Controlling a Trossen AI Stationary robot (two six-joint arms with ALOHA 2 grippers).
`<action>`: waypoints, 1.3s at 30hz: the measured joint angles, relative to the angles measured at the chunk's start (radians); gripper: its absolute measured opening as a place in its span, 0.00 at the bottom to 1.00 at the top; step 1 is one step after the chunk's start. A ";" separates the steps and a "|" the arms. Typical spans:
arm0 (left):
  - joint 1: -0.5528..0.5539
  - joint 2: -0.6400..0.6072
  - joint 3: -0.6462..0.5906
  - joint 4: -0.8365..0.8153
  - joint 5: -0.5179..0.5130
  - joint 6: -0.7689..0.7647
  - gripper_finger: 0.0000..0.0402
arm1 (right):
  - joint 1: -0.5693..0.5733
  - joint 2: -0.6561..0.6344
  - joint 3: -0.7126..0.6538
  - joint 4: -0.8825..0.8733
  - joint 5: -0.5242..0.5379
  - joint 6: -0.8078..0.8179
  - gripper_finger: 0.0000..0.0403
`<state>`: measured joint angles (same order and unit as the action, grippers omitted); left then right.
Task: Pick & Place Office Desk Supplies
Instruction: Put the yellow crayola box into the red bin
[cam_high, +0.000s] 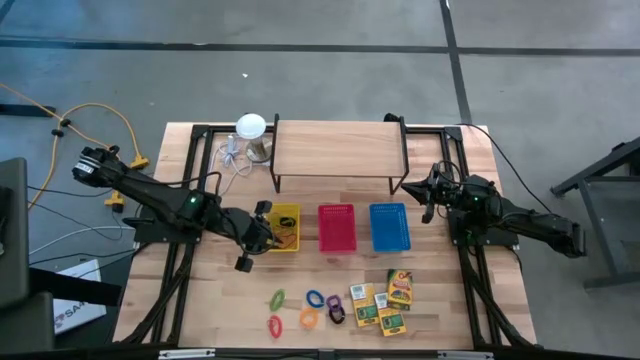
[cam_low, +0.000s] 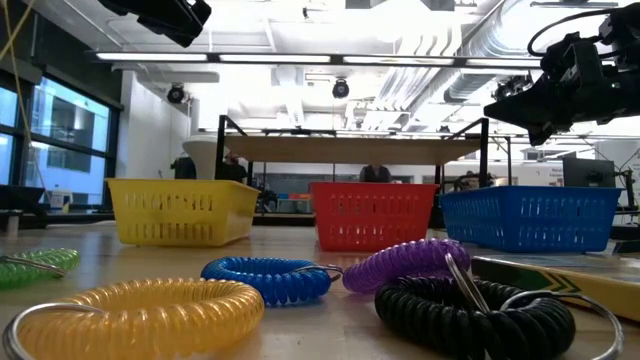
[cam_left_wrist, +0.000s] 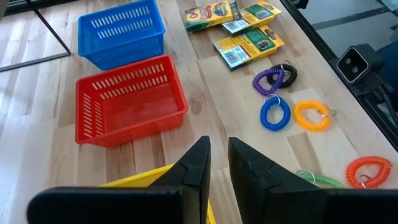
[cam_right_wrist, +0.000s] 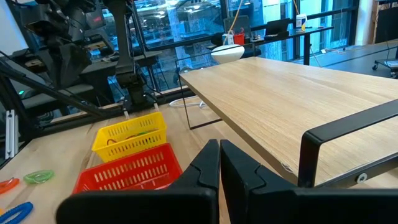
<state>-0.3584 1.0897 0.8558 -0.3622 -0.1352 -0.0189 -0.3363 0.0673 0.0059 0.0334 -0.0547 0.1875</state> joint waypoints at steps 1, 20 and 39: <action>0.000 0.000 0.000 0.000 0.000 0.000 0.13 | 0.000 0.000 0.000 0.000 0.000 0.000 0.00; 0.000 0.000 0.000 0.001 0.000 0.001 0.13 | 0.000 0.000 0.000 0.002 -0.005 0.183 0.00; 0.000 0.000 0.000 0.001 0.000 0.001 0.13 | 0.000 0.000 0.000 0.175 -0.090 0.132 0.00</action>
<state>-0.3584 1.0901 0.8555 -0.3614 -0.1349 -0.0181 -0.3359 0.0676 0.0063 0.2088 -0.1451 0.3196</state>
